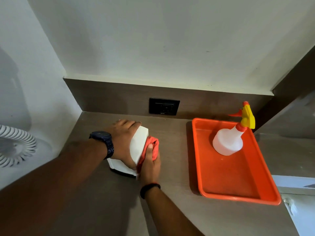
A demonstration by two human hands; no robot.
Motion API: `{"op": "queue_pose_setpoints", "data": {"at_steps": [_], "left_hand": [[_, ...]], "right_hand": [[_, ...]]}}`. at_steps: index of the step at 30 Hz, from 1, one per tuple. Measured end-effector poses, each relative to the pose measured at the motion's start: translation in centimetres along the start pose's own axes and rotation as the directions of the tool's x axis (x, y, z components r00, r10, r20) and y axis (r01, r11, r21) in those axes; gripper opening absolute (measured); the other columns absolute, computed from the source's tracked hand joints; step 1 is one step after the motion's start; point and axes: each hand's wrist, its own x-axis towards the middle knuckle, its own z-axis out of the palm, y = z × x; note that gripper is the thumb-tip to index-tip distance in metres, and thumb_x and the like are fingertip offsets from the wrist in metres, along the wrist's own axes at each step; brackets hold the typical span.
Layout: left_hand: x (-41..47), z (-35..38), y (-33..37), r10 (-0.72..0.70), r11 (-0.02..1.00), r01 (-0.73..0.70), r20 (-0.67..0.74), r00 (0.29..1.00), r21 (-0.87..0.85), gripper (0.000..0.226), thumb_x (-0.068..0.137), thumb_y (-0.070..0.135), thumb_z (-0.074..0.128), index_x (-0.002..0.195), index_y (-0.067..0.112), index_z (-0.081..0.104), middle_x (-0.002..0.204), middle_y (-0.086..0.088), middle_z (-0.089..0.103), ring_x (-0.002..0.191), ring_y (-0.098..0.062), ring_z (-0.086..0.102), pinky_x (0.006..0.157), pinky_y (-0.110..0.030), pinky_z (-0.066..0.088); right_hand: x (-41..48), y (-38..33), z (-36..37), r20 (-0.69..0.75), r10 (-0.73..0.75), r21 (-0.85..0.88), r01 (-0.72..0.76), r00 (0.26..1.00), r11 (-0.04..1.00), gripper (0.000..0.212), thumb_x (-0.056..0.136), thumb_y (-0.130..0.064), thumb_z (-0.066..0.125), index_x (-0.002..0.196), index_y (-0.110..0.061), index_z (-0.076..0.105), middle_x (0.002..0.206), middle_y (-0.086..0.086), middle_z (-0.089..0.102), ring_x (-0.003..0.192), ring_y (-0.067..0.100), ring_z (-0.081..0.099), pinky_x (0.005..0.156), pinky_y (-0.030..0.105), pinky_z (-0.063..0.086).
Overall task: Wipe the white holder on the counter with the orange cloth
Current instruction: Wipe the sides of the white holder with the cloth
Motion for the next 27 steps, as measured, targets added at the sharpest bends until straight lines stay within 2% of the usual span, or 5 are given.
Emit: {"op": "queue_pose_setpoints", "data": {"at_steps": [3,8,18,24,27], "left_hand": [[0.0,0.1,-0.1,-0.004,1.000,0.004,0.008,1.000,-0.029,0.139,0.023,0.085,0.063,0.138,0.025,0.016,0.142,0.000,0.039,0.126,-0.022,0.035,0.104,-0.043,0.038],[0.0,0.2,-0.1,-0.017,0.999,0.018,0.007,1.000,-0.047,0.141,0.014,0.091,0.059,0.134,0.028,0.019,0.138,0.003,0.042,0.123,-0.022,0.038,0.103,-0.042,0.038],[-0.2,-0.5,0.1,-0.039,0.998,0.041,0.058,0.998,-0.043,0.148,0.014,0.091,0.059,0.139,0.026,0.012,0.146,0.002,0.034,0.129,-0.022,0.030,0.107,-0.044,0.034],[0.1,-0.5,0.2,-0.001,1.000,0.001,0.043,0.999,0.018,0.139,0.015,0.092,0.056,0.133,0.026,0.025,0.136,0.004,0.043,0.118,-0.021,0.040,0.104,-0.043,0.036],[-0.1,-0.6,0.3,-0.033,0.999,0.034,0.047,0.998,-0.005,0.145,0.013,0.089,0.059,0.136,0.024,0.019,0.141,0.003,0.039,0.123,-0.022,0.036,0.105,-0.043,0.036]], "right_hand": [[-2.2,1.6,-0.3,-0.037,0.070,0.013,-0.070,0.997,0.997,0.030,0.075,-0.081,0.046,0.097,-0.062,0.055,0.110,-0.002,0.068,0.083,0.020,0.071,0.048,0.037,0.059],[0.0,-2.1,0.9,-0.069,-0.164,-0.059,0.160,0.984,0.985,0.055,0.086,-0.065,0.038,0.117,-0.029,0.065,0.120,0.003,0.070,0.115,0.020,0.063,0.104,0.049,0.049],[0.6,0.3,0.7,-0.062,0.022,-0.053,-0.026,0.998,0.998,0.050,0.088,-0.062,0.042,0.126,-0.034,0.058,0.129,0.005,0.065,0.119,0.028,0.060,0.105,0.053,0.048],[2.1,-3.5,2.0,-0.096,-0.180,-0.111,0.169,0.979,0.979,0.049,0.090,-0.054,0.044,0.125,-0.025,0.063,0.124,0.003,0.068,0.116,0.021,0.061,0.107,0.047,0.046],[2.9,-2.9,1.8,-0.118,-0.064,-0.121,0.050,0.991,0.991,0.045,0.096,-0.048,0.041,0.128,-0.024,0.062,0.129,0.005,0.066,0.122,0.026,0.058,0.110,0.047,0.042]]}}
